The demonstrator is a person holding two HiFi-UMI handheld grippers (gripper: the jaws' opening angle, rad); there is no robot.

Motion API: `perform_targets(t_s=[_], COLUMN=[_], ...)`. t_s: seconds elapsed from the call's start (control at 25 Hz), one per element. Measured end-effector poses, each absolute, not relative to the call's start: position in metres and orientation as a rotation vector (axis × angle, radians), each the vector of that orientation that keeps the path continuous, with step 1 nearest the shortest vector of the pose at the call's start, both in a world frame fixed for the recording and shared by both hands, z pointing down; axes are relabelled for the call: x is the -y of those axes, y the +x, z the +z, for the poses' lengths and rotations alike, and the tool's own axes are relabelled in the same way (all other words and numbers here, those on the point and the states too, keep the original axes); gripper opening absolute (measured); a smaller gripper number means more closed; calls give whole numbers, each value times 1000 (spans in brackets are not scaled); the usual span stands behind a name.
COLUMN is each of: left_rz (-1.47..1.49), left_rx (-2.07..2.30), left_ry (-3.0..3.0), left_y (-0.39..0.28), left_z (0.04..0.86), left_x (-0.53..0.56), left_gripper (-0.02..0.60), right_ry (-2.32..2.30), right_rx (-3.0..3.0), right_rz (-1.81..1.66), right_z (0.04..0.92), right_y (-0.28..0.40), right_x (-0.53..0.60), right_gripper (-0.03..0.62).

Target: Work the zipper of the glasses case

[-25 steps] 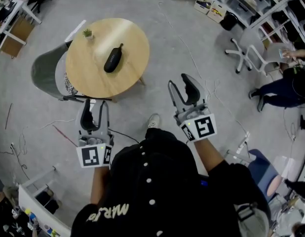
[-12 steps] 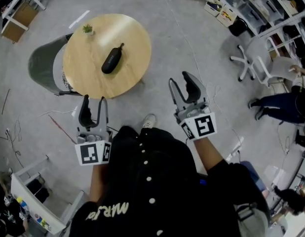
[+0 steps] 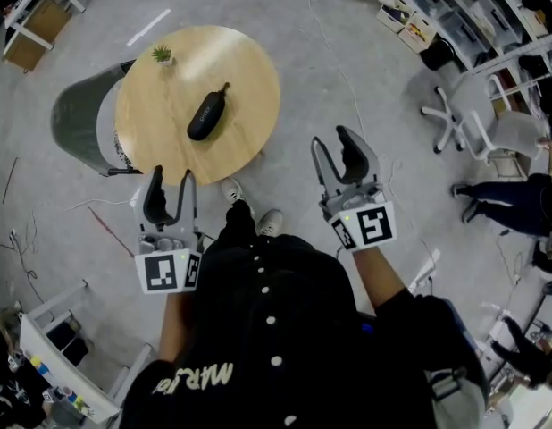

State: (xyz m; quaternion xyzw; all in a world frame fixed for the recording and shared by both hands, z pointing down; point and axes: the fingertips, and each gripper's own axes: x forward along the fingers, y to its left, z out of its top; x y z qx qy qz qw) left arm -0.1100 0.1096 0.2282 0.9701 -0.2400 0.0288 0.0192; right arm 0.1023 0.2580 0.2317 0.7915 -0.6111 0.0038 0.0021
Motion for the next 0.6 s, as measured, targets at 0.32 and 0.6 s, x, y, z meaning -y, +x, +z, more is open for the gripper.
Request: perform_targets(t_s=[0.32,0.6], left_rz=[32,13], left_rx=[735,714], left_ry=[3038,3043], left_y=[-79,-61], left_z=[211,211], left_x=[-48,9], left_gripper=[198,198], right_ry=[2494,2507], right_rx=[1891,1872], right_rz=[-25,-68], right_z=[218,209], right_y=[131,149], right_x=[-205,-148], right_gripper=[169,167])
